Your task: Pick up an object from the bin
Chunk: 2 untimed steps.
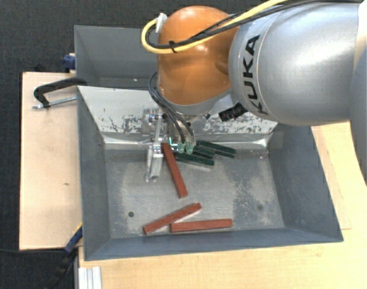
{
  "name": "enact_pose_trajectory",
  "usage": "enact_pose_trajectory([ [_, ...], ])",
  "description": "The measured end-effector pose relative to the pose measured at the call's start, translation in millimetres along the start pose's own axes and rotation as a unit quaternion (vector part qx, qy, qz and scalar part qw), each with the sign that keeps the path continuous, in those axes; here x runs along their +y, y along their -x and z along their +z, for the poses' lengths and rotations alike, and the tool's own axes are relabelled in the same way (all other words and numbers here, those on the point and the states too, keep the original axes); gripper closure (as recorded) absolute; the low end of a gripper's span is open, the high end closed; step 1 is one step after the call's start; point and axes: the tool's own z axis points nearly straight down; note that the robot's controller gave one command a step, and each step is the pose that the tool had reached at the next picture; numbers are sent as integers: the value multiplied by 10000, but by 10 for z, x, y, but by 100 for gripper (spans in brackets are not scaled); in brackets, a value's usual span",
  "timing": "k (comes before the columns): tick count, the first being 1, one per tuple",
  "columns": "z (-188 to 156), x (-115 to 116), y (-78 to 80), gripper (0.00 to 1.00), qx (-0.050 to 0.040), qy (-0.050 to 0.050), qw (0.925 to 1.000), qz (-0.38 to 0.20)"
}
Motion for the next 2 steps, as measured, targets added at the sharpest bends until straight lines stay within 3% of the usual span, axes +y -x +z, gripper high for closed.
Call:
enact_pose_trajectory([
  [1,-58,-64,-95,0,-20,2,9997,-228],
  [2,358,-173,-128,0,-61,7,9974,-718],
])
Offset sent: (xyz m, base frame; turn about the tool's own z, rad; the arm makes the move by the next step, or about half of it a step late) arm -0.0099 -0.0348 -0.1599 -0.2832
